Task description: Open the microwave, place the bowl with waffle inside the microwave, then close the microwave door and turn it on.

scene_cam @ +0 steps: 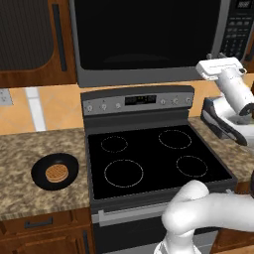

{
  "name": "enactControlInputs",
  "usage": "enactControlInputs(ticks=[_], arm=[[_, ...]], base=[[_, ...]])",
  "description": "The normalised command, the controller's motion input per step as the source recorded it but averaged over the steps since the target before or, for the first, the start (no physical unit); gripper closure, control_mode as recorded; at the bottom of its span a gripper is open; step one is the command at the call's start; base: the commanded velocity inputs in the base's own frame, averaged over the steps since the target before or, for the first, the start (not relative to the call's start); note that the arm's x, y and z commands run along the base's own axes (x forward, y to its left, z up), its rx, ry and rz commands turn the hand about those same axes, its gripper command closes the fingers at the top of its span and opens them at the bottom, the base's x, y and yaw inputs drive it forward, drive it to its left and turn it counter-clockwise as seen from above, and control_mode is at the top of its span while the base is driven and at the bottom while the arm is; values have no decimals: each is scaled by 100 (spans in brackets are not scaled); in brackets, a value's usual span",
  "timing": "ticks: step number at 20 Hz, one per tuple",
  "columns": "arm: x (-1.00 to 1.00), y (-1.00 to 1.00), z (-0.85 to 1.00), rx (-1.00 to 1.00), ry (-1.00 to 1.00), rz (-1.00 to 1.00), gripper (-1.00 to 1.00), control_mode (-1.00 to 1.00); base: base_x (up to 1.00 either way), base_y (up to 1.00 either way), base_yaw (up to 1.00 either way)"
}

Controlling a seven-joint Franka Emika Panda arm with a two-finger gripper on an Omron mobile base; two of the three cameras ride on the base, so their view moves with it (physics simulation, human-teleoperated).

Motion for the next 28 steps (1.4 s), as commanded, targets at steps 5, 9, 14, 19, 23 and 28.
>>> enactControlInputs(ticks=[5, 9, 14, 19, 23, 28], arm=[[-59, 64, 100, -18, 37, 62, 100, -100], [-99, 93, 78, -36, 25, 54, 100, -100], [-87, 76, 90, -41, 26, 60, 100, -100], [-99, 32, 84, -35, 18, 59, 100, -100], [-100, 75, 18, -36, 5, 50, 100, -100], [-100, 100, -84, -39, -3, 42, 100, -100]], base=[[0, 0, 0], [0, 0, 0], [0, 0, 0], [0, 0, 0], [0, 0, 0], [0, 0, 0]])
